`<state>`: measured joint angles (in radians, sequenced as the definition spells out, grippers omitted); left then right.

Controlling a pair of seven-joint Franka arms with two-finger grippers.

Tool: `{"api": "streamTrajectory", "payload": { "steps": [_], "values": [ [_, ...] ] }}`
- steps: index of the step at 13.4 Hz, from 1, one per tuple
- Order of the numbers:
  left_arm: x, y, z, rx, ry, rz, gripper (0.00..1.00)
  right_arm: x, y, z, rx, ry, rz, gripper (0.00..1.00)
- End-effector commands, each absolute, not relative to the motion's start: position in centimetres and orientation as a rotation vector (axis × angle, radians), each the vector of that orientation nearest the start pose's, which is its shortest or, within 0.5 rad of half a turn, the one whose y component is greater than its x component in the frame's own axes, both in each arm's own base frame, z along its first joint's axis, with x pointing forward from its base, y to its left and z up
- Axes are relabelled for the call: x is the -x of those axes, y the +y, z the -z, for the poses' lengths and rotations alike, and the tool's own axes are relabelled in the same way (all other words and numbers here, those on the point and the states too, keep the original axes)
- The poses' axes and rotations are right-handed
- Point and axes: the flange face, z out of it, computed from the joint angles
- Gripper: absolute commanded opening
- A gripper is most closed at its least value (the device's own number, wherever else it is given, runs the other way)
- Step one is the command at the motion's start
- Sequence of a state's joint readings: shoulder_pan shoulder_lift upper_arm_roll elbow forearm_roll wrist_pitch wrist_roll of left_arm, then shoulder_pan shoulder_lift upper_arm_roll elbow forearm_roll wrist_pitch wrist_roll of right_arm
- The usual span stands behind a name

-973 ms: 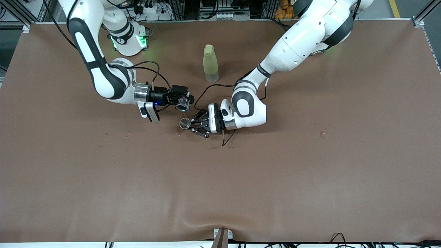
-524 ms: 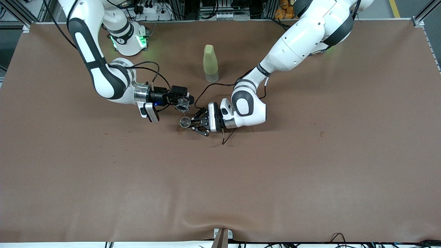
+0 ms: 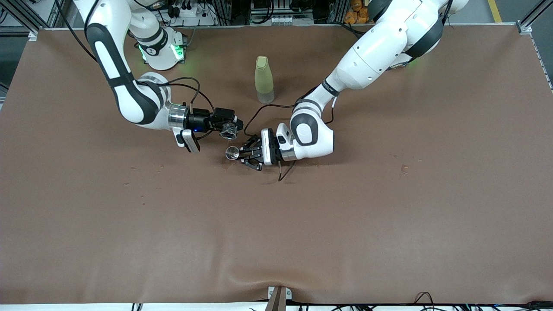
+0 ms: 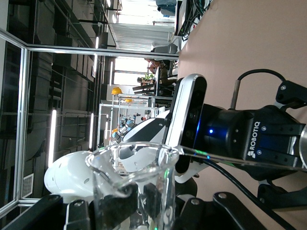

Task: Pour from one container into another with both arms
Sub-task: 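Pour liquid from the beaker into the jigger with the right gripper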

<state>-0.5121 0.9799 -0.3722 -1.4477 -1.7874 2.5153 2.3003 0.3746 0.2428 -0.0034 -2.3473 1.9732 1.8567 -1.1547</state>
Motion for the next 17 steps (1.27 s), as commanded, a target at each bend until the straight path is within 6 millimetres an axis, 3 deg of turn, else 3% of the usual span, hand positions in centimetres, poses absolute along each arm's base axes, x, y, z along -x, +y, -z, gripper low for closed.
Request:
{"api": "streamTrajectory", "payload": {
  "steps": [1,17],
  "values": [
    [-49.64,-51.71,-13.65,-1.552,-1.248,-0.95,0.0,-44.96,25.5,-25.9,1.601,0.084,0.123,0.0],
    [-49.88,-51.37,-13.7,-1.559,-1.241,-0.952,0.0,-45.44,25.12,-26.45,1.56,0.288,-0.036,0.0]
  ]
}}
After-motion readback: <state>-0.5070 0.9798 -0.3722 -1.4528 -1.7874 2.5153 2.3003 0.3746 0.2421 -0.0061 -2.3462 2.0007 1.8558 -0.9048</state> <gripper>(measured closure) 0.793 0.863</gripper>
